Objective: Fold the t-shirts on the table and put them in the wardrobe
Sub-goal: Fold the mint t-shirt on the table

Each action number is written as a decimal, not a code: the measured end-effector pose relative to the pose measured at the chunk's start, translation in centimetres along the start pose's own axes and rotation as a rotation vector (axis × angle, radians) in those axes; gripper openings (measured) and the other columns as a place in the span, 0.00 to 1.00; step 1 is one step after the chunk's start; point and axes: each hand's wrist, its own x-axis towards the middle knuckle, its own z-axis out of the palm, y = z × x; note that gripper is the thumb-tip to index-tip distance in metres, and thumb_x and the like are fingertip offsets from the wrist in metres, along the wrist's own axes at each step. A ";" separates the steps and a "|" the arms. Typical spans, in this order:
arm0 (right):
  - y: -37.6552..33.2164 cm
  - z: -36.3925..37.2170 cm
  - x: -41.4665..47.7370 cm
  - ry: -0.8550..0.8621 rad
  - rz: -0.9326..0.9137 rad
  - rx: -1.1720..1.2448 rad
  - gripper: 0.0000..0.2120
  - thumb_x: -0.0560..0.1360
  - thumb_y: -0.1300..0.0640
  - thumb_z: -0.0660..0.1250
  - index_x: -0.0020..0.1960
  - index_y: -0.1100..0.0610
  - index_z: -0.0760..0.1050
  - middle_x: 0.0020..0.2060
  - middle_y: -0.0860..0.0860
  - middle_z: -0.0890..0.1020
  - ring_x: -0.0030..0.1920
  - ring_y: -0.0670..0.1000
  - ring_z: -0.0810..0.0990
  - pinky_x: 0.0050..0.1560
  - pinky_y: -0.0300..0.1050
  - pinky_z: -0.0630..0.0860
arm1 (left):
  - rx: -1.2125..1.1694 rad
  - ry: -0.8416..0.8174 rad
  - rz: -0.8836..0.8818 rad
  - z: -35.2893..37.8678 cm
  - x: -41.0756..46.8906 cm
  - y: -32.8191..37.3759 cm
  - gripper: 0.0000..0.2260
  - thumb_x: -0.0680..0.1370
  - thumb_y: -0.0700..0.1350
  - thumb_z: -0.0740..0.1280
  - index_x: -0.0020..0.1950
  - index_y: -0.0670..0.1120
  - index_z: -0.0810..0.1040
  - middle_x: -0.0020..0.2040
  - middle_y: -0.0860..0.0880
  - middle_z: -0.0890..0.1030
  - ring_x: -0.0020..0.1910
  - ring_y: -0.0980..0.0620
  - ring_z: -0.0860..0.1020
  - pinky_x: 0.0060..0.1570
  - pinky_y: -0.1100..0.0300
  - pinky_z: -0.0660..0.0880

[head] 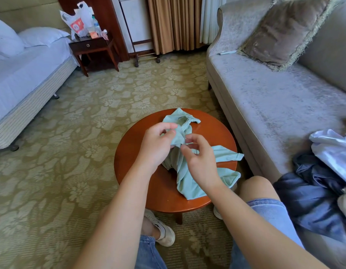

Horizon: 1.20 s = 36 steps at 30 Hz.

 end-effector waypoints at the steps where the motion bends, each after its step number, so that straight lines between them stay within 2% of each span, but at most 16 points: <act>1: 0.0 0.1 0.0 -0.029 0.004 0.003 0.10 0.79 0.58 0.66 0.60 0.54 0.74 0.55 0.47 0.77 0.54 0.41 0.76 0.50 0.27 0.70 | -0.042 -0.014 -0.014 0.0 -0.1 0.2 0.10 0.81 0.38 0.63 0.51 0.52 0.80 0.57 0.49 0.80 0.54 0.54 0.80 0.49 0.59 0.79; 4: 0.1 0.5 0.1 -0.094 -0.009 0.013 0.12 0.80 0.54 0.64 0.63 0.51 0.74 0.57 0.44 0.78 0.57 0.43 0.77 0.56 0.34 0.73 | -0.174 -0.041 -0.061 -0.1 -0.3 0.7 0.10 0.80 0.36 0.64 0.55 0.49 0.80 0.60 0.46 0.80 0.58 0.51 0.80 0.51 0.57 0.79; 7: 0.2 0.8 0.3 -0.091 -0.014 -0.003 0.05 0.79 0.56 0.65 0.53 0.48 0.76 0.45 0.42 0.81 0.46 0.41 0.79 0.47 0.35 0.74 | -0.285 -0.029 -0.094 -0.4 -0.4 1.2 0.10 0.79 0.35 0.64 0.54 0.49 0.79 0.59 0.45 0.80 0.56 0.50 0.81 0.49 0.58 0.79; 11: -0.3 0.6 1.1 -0.069 0.012 -0.028 0.08 0.80 0.61 0.63 0.45 0.53 0.78 0.36 0.45 0.81 0.37 0.41 0.77 0.40 0.36 0.72 | -0.354 0.030 -0.102 -1.0 -0.7 1.5 0.11 0.79 0.35 0.65 0.56 0.49 0.79 0.58 0.46 0.79 0.54 0.53 0.82 0.52 0.58 0.79; 15: -2.0 -0.2 2.8 -0.262 0.019 -0.105 0.05 0.79 0.58 0.66 0.45 0.55 0.79 0.31 0.50 0.76 0.29 0.42 0.70 0.33 0.35 0.67 | -0.461 0.208 -0.132 -1.9 -0.7 1.4 0.17 0.79 0.34 0.65 0.67 0.43 0.74 0.63 0.43 0.76 0.55 0.52 0.80 0.55 0.57 0.79; 18: -3.5 -1.0 4.3 -0.444 0.023 -0.239 0.04 0.77 0.56 0.68 0.44 0.56 0.79 0.31 0.50 0.73 0.30 0.45 0.68 0.32 0.38 0.65 | -0.575 0.301 -0.131 -3.1 0.0 1.8 0.18 0.79 0.34 0.64 0.69 0.42 0.72 0.66 0.42 0.74 0.59 0.51 0.78 0.56 0.56 0.78; 20: -4.1 -1.3 5.3 -0.506 0.015 -0.324 0.06 0.76 0.59 0.68 0.43 0.61 0.79 0.33 0.51 0.74 0.32 0.46 0.69 0.32 0.38 0.65 | -0.610 0.347 -0.114 -4.3 0.9 2.5 0.19 0.79 0.34 0.64 0.70 0.42 0.72 0.66 0.42 0.74 0.62 0.49 0.77 0.58 0.55 0.77; 22: -4.6 -1.1 6.4 -0.497 -0.022 -0.461 0.09 0.76 0.61 0.64 0.43 0.68 0.76 0.34 0.55 0.74 0.33 0.48 0.70 0.33 0.41 0.66 | -0.619 0.389 -0.090 -5.6 1.8 3.6 0.20 0.79 0.35 0.64 0.71 0.43 0.71 0.67 0.42 0.74 0.64 0.48 0.76 0.63 0.52 0.75; 23: -4.9 -0.8 7.0 -0.468 -0.039 -0.537 0.10 0.76 0.61 0.63 0.42 0.67 0.75 0.34 0.56 0.75 0.33 0.49 0.70 0.34 0.42 0.67 | -0.622 0.404 -0.078 -6.2 2.4 4.3 0.21 0.79 0.36 0.64 0.72 0.44 0.70 0.67 0.42 0.74 0.65 0.48 0.75 0.65 0.50 0.73; 25: -6.3 -0.2 8.3 -0.362 -0.055 -0.607 0.12 0.78 0.61 0.60 0.36 0.58 0.71 0.33 0.52 0.75 0.34 0.49 0.71 0.33 0.42 0.65 | -0.626 0.431 -0.054 -7.2 3.4 5.9 0.21 0.80 0.37 0.63 0.73 0.44 0.68 0.69 0.42 0.73 0.67 0.47 0.73 0.69 0.47 0.69; 26: -7.6 0.1 9.1 -0.300 -0.064 -0.599 0.13 0.79 0.60 0.60 0.35 0.55 0.69 0.34 0.51 0.75 0.35 0.49 0.71 0.32 0.43 0.62 | -0.626 0.446 -0.037 -7.6 3.8 6.9 0.22 0.80 0.37 0.63 0.74 0.45 0.67 0.69 0.43 0.72 0.67 0.47 0.72 0.69 0.47 0.68; 29: -12.6 1.3 11.4 -0.160 -0.137 -0.488 0.09 0.80 0.57 0.60 0.42 0.56 0.70 0.40 0.52 0.76 0.41 0.53 0.73 0.37 0.42 0.61 | -0.646 0.514 0.045 -9.4 4.9 10.2 0.24 0.80 0.37 0.63 0.76 0.46 0.64 0.72 0.46 0.69 0.68 0.49 0.70 0.69 0.49 0.68; 31: -15.9 1.9 12.7 -0.119 -0.239 -0.434 0.08 0.80 0.55 0.62 0.42 0.56 0.72 0.37 0.50 0.76 0.42 0.51 0.73 0.39 0.42 0.62 | -0.674 0.565 0.113 -11.1 5.3 12.1 0.25 0.80 0.38 0.63 0.77 0.47 0.62 0.73 0.48 0.67 0.66 0.52 0.70 0.67 0.51 0.69; 33: -17.3 1.9 13.3 -0.165 -0.309 -0.403 0.10 0.79 0.54 0.65 0.39 0.54 0.73 0.34 0.46 0.76 0.39 0.48 0.74 0.38 0.43 0.65 | -0.646 0.618 0.175 -12.5 5.4 12.9 0.27 0.80 0.38 0.64 0.78 0.47 0.60 0.72 0.49 0.68 0.60 0.56 0.72 0.65 0.55 0.70; 34: -17.3 1.7 13.1 -0.218 -0.315 -0.383 0.12 0.78 0.54 0.66 0.36 0.53 0.73 0.32 0.45 0.75 0.36 0.45 0.73 0.36 0.40 0.66 | -0.614 0.643 0.187 -12.9 5.4 12.7 0.28 0.79 0.38 0.64 0.78 0.47 0.60 0.70 0.50 0.69 0.59 0.57 0.72 0.65 0.56 0.70; 36: -15.5 1.0 12.2 -0.330 -0.279 -0.324 0.18 0.77 0.51 0.68 0.31 0.52 0.69 0.27 0.44 0.71 0.29 0.41 0.68 0.31 0.37 0.63 | -0.536 0.665 0.162 -13.1 5.2 11.6 0.28 0.79 0.39 0.65 0.77 0.47 0.61 0.69 0.51 0.70 0.61 0.56 0.72 0.67 0.55 0.69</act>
